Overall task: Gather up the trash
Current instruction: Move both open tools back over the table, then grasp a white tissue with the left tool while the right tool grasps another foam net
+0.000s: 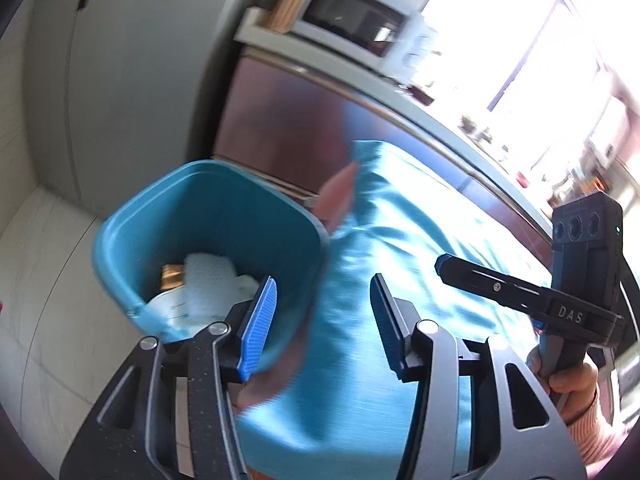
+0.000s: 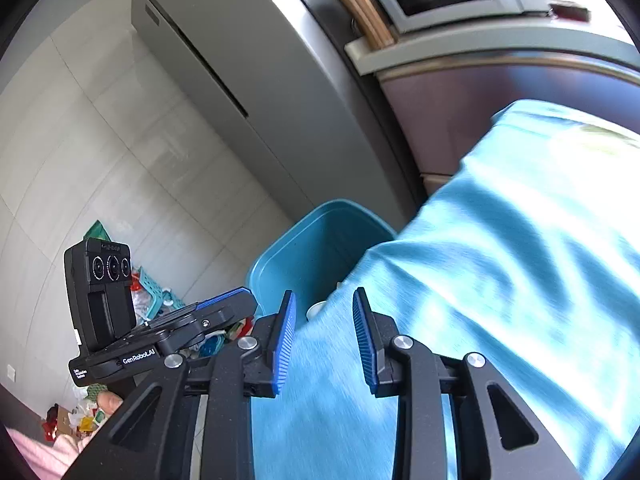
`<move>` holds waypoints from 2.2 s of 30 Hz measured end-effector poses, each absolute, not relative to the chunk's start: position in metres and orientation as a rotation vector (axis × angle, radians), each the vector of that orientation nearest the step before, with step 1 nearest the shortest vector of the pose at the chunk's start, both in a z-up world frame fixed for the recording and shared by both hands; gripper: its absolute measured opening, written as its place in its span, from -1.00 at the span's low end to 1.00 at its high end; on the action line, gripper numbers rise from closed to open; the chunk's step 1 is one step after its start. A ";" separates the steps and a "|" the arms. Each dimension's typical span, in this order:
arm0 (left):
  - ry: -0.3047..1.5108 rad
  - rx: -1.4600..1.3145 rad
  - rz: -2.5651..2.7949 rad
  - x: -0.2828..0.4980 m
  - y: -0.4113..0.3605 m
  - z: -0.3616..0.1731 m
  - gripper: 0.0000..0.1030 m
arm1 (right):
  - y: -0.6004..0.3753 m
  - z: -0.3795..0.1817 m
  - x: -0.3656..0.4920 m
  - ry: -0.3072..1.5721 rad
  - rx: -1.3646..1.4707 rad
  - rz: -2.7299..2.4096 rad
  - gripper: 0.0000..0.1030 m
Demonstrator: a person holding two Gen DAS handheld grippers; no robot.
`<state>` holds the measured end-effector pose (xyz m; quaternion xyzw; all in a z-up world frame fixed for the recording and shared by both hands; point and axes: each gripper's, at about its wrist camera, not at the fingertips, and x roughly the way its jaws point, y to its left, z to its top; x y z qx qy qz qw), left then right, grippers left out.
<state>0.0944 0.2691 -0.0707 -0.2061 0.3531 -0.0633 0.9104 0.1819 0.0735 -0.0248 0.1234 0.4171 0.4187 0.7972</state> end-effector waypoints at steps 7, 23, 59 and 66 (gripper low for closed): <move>0.721 -0.323 -0.301 0.091 0.196 -0.055 -0.03 | 0.011 -0.013 0.163 0.828 0.272 0.796 -0.37; 0.818 -0.210 -0.724 0.094 0.005 -0.061 0.09 | -0.190 -0.019 0.122 0.726 0.402 0.377 -0.26; 0.921 -0.128 -0.957 0.107 -0.094 -0.079 -0.76 | -0.238 -0.031 0.136 0.725 0.465 0.401 -0.24; 0.872 -0.188 -0.891 0.101 -0.040 -0.067 -0.76 | -0.217 -0.037 0.181 0.783 0.442 0.417 -0.15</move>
